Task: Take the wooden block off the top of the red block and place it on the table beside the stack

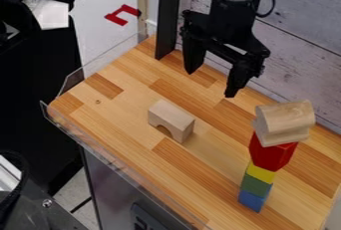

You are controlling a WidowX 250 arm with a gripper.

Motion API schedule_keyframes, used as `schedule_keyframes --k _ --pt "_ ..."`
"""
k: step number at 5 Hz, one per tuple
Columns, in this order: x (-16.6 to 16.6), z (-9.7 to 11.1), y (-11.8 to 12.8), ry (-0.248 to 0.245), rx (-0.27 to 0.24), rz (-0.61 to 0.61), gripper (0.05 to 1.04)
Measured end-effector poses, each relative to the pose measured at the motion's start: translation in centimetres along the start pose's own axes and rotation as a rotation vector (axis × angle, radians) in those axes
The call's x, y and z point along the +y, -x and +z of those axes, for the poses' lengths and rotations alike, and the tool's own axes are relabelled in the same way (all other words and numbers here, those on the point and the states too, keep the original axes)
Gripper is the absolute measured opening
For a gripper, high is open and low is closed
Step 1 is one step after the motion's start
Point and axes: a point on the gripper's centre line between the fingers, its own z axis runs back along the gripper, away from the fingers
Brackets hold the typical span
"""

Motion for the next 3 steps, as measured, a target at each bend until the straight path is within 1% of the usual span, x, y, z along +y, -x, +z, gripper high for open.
schedule_keyframes --k 1,2,3 --pt "-0.1 -0.8 0.5 0.000 0.034 -0.001 0.999" --pt "-0.4 0.0 -0.2 0.046 0.021 -0.007 0.999" --pt "0.4 2.0 -0.4 0.091 -0.007 0.021 0.999"
